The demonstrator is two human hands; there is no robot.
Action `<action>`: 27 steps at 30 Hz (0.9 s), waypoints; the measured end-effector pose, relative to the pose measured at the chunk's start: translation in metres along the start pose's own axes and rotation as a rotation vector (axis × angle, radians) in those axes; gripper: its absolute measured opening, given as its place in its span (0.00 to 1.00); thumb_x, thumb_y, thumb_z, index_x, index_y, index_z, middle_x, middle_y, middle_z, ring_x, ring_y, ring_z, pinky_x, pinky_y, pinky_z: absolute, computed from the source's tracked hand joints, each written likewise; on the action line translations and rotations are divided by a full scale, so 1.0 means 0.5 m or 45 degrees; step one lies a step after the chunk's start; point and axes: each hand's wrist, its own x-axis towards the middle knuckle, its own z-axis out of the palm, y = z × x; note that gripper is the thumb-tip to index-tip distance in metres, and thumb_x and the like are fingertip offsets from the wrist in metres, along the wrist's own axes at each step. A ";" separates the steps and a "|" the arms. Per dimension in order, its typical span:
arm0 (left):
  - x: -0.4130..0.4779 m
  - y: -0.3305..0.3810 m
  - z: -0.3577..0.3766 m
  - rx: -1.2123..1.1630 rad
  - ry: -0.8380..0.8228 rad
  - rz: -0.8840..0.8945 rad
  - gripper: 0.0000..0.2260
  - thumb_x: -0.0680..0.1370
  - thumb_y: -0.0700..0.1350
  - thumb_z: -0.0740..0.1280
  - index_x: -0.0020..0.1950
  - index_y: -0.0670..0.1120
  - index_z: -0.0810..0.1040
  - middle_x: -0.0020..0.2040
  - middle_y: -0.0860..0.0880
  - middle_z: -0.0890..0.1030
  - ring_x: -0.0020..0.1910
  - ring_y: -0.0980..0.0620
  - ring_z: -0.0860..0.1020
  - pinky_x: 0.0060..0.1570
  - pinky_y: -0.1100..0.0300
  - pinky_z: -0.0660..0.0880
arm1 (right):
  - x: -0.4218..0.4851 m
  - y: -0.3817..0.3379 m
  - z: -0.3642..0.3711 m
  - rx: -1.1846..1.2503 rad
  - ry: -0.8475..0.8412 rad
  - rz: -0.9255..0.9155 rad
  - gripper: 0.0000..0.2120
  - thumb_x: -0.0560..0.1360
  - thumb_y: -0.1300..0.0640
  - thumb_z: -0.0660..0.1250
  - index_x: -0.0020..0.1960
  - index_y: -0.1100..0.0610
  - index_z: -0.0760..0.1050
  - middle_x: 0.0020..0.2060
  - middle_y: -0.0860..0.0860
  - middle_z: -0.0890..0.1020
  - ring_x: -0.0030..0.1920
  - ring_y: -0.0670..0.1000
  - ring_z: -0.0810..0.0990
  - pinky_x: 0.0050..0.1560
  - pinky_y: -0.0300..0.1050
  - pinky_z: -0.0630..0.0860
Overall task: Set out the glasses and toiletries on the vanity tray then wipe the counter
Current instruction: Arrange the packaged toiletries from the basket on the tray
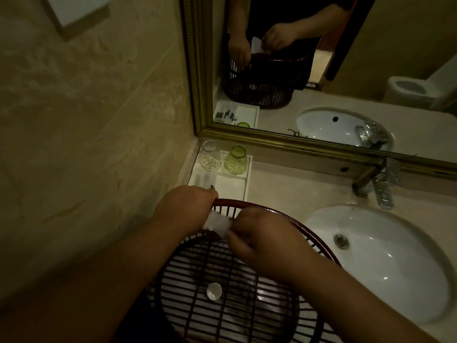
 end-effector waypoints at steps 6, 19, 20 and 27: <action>0.004 -0.002 0.003 -0.056 -0.006 -0.024 0.11 0.74 0.59 0.67 0.50 0.54 0.78 0.40 0.53 0.81 0.37 0.51 0.77 0.33 0.57 0.70 | 0.085 0.048 -0.070 0.166 0.447 0.244 0.17 0.79 0.43 0.59 0.45 0.51 0.82 0.37 0.46 0.81 0.36 0.43 0.77 0.36 0.47 0.79; 0.001 -0.001 0.001 -0.059 0.052 -0.013 0.12 0.74 0.63 0.68 0.48 0.56 0.77 0.38 0.53 0.80 0.35 0.53 0.77 0.32 0.57 0.72 | 0.356 0.252 0.144 -0.102 -0.845 0.796 0.17 0.81 0.56 0.62 0.66 0.62 0.77 0.65 0.61 0.78 0.52 0.55 0.76 0.60 0.51 0.76; 0.001 -0.002 0.002 -0.062 0.058 -0.015 0.12 0.74 0.62 0.68 0.48 0.56 0.78 0.38 0.53 0.80 0.35 0.53 0.77 0.32 0.57 0.72 | 0.355 0.262 0.149 -0.060 -0.950 0.874 0.17 0.79 0.54 0.65 0.65 0.61 0.78 0.65 0.60 0.78 0.56 0.56 0.78 0.64 0.54 0.75; -0.002 -0.001 0.000 -0.073 0.054 0.007 0.11 0.75 0.61 0.68 0.48 0.55 0.77 0.39 0.54 0.80 0.35 0.53 0.77 0.33 0.58 0.71 | 0.346 0.303 0.178 0.184 -1.120 0.953 0.18 0.80 0.55 0.66 0.67 0.61 0.77 0.67 0.61 0.78 0.65 0.61 0.78 0.69 0.59 0.73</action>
